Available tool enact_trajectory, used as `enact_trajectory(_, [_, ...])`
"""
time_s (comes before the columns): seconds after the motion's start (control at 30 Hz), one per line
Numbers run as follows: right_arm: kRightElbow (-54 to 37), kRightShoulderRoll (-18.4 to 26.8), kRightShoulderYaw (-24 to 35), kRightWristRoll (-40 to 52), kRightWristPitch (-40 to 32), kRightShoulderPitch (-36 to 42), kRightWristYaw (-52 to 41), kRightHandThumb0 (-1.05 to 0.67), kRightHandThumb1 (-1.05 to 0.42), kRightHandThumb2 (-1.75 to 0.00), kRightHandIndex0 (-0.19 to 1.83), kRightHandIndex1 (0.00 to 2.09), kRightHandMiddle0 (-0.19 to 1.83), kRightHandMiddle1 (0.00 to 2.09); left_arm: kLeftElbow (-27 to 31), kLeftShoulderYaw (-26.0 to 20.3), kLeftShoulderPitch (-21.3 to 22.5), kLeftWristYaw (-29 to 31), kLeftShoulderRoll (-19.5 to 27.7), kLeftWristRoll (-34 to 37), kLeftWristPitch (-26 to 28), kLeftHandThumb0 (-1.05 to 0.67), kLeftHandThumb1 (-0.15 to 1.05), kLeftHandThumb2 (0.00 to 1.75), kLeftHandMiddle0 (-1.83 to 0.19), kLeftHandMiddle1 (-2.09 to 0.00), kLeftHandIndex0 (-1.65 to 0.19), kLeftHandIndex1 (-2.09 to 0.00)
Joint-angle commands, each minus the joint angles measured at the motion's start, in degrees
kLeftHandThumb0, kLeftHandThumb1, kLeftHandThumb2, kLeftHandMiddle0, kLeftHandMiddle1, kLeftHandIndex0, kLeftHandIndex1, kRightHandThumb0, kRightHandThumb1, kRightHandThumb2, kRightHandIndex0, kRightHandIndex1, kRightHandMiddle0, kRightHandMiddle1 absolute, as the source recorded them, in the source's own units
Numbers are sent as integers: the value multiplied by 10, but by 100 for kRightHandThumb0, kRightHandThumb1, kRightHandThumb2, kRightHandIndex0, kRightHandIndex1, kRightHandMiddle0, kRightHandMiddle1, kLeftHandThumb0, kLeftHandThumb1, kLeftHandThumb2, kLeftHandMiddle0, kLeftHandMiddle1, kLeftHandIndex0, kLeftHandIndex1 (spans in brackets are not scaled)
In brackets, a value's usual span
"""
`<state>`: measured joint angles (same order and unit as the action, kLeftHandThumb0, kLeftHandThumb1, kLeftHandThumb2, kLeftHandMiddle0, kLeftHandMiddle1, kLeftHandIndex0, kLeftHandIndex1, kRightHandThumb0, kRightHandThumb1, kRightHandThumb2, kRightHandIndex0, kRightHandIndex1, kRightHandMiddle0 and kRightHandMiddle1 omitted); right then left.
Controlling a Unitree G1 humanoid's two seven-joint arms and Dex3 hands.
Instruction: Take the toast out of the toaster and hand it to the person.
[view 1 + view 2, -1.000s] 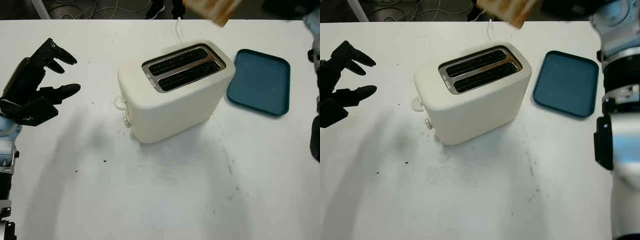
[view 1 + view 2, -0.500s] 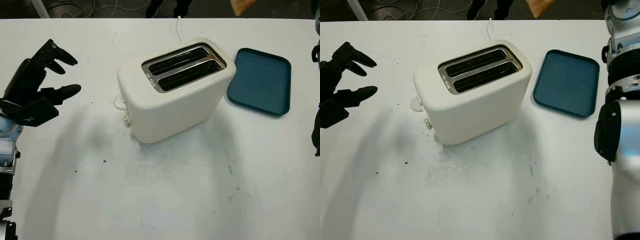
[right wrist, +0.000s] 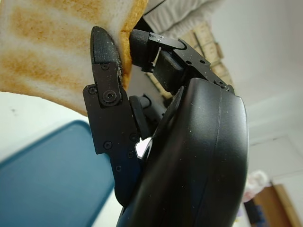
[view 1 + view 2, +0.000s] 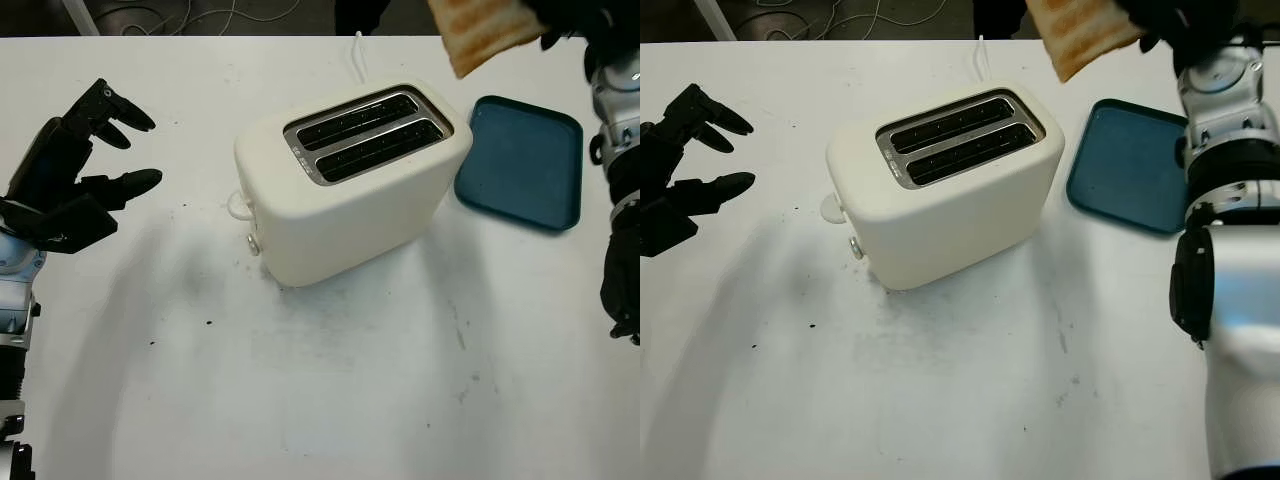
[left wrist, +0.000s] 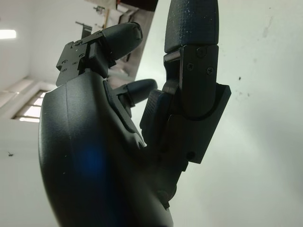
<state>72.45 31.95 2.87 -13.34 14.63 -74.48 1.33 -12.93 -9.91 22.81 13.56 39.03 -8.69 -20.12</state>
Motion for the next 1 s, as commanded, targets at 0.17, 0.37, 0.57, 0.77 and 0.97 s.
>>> enact_trajectory(0.17, [9,-19,7,17,0,29,15,-39,-92,-17,97,175,72,175,7,-3,-13,-1,-1,2,3,-105,92,40,0,-173,0,-153])
enact_trajectory(0.37, [17,-30,7,18,-23,28,25,-44,-92,-17,99,175,74,175,4,-3,-13,-1,-2,4,2,-105,92,39,0,-173,0,-154])
enact_trajectory(0.57, [19,-41,2,17,-34,34,13,-43,-92,-19,101,175,77,175,6,-2,-13,2,-1,4,10,-105,92,38,0,-172,0,-154])
enact_trajectory(0.77, [21,-50,1,17,-26,41,9,-43,-92,-19,100,175,73,175,3,-2,-13,-1,-5,5,1,-105,92,38,0,-172,0,-152])
enact_trajectory(0.97, [20,-61,9,27,-26,40,8,-46,-92,-16,99,175,76,175,8,-4,-15,-1,-7,7,9,-105,92,37,0,-173,0,-154])
